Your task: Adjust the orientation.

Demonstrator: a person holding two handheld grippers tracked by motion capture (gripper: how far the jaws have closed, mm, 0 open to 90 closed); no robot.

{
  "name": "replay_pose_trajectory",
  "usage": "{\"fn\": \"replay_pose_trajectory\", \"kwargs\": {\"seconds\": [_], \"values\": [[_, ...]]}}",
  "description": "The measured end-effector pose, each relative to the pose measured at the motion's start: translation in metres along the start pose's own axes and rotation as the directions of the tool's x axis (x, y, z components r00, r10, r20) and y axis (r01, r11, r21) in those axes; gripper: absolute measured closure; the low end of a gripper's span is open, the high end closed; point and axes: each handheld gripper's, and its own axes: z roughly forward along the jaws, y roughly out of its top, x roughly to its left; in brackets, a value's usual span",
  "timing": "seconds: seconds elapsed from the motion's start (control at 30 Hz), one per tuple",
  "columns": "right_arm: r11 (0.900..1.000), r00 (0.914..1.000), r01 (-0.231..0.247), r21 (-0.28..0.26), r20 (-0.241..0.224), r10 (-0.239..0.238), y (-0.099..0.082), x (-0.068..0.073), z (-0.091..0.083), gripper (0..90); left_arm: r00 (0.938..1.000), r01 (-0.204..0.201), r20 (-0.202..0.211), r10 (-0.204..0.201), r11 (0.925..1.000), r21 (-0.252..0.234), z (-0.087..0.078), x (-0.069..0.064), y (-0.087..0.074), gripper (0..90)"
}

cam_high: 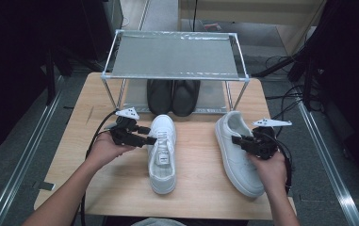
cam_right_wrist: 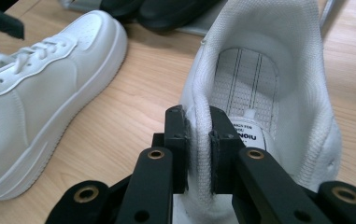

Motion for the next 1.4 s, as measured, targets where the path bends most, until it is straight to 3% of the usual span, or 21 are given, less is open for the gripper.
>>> {"fn": "replay_pose_trajectory", "kwargs": {"seconds": [0.5,0.9,1.07,1.23,1.4], "values": [[0.9959,0.9920,0.084,0.034,-0.098,-0.080,0.008,0.044,0.026,81.8,1.0000,0.000,-0.002,0.000,1.0000,0.006,0.000,0.000,-0.001,41.4],[0.9906,0.9838,0.122,0.062,-0.140,-0.113,0.010,0.069,0.055,81.8,1.0000,0.000,-0.002,0.000,1.0000,0.009,-0.001,-0.001,-0.003,41.3],[0.9887,0.9810,0.134,0.067,-0.150,-0.123,0.008,0.072,0.067,81.0,1.0000,0.001,-0.003,-0.001,0.9999,0.012,-0.002,-0.001,-0.005,41.1],[0.9895,0.9795,0.134,0.055,-0.159,-0.123,0.007,0.069,0.068,77.0,1.0000,0.000,-0.008,0.000,0.9999,0.013,-0.003,-0.002,-0.006,41.1],[0.9919,0.9814,0.126,-0.020,-0.144,-0.127,0.009,0.067,0.047,75.1,0.9999,0.001,-0.010,-0.001,0.9999,0.010,-0.004,-0.001,-0.007,41.0]]}}
